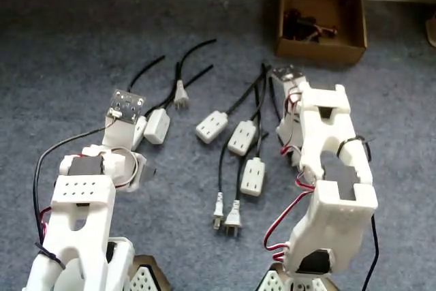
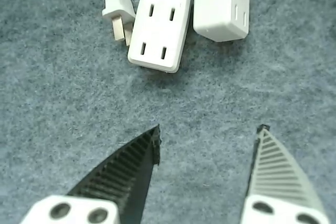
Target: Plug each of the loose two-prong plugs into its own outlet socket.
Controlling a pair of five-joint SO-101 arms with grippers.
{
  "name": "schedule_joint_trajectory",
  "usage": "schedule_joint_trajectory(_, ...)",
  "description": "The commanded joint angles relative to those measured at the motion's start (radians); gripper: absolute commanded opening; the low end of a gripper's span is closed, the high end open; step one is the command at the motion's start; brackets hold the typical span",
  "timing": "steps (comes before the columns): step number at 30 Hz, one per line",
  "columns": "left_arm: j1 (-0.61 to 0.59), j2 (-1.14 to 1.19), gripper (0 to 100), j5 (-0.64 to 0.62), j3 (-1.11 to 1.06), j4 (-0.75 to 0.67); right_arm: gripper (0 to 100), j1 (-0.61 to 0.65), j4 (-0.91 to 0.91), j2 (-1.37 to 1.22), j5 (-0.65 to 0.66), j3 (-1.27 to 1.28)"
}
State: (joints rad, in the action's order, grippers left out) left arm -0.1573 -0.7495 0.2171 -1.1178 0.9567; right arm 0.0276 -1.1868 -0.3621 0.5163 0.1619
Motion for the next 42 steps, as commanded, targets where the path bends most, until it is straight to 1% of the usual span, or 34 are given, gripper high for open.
schedule_joint_trajectory(1,-0.008,-0.028,27,-0.011,0.005,-0.015,10.0,-0.002,0.022,-0.056,-0.009,-0.015)
schedule_joint_trajectory(11,-0.008,-0.028,27,-0.009,0.005,-0.015,9.3,0.001,0.022,-0.068,-0.017,-0.012)
schedule_joint_trajectory(15,-0.008,-0.028,27,-0.009,0.005,-0.015,4.5,0.001,0.022,-0.070,-0.017,-0.012)
schedule_joint_trajectory(23,-0.008,-0.028,27,-0.009,0.005,-0.015,4.3,0.001,0.022,-0.070,-0.017,-0.013)
schedule_joint_trajectory(26,-0.010,-0.028,27,-0.009,0.005,-0.015,0.2,0.001,0.022,-0.070,-0.017,-0.015)
schedule_joint_trajectory(30,-0.010,-0.028,27,-0.009,0.005,-0.015,0.6,0.001,0.030,-0.071,-0.017,-0.015)
schedule_joint_trajectory(34,-0.010,-0.028,27,-0.009,0.005,-0.015,0.5,0.001,0.096,-0.071,-0.017,-0.008)
schedule_joint_trajectory(42,-0.010,-0.028,27,-0.009,0.005,-0.021,0.5,0.002,0.082,-0.064,-0.017,-0.012)
